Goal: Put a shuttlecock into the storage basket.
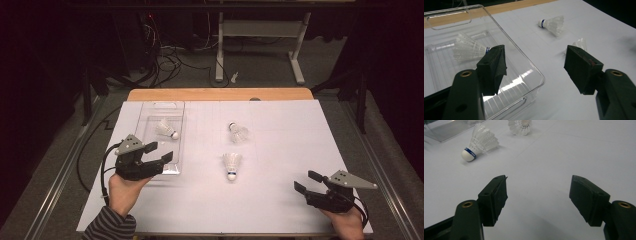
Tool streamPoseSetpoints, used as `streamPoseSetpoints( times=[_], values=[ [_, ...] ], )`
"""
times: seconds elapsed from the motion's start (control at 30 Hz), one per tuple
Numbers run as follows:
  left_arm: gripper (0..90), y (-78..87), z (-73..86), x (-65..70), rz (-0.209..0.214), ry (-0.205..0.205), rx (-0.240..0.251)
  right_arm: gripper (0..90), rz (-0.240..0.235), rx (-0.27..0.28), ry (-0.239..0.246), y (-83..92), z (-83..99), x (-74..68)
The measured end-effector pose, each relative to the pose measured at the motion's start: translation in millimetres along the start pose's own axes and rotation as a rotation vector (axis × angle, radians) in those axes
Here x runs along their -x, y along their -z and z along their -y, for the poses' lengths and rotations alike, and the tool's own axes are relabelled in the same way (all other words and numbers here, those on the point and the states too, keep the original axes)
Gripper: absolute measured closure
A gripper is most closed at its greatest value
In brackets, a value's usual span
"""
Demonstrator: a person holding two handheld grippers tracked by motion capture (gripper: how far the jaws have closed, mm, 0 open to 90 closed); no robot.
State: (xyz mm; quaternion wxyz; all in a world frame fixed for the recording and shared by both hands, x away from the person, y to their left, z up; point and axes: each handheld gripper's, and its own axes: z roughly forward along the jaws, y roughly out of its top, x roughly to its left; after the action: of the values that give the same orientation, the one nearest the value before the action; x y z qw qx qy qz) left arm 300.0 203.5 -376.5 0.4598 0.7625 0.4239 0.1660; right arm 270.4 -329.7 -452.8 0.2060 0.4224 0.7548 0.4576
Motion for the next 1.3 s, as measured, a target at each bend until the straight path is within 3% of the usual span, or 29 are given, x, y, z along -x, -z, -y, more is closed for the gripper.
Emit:
streamPoseSetpoints(
  times=[0.47,1.3],
  values=[
    [34.8,11.8,18.2,-2.4,0.009,0.029,0.039,31.1,0.002,-0.007,0.001,-0.8,-0.1,0.4],
    [34.8,11.9,54.2,-4.4,0.012,0.064,0.084,30.6,0.016,-0.001,-0.016,-0.7,-0.4,2.0]
  ],
)
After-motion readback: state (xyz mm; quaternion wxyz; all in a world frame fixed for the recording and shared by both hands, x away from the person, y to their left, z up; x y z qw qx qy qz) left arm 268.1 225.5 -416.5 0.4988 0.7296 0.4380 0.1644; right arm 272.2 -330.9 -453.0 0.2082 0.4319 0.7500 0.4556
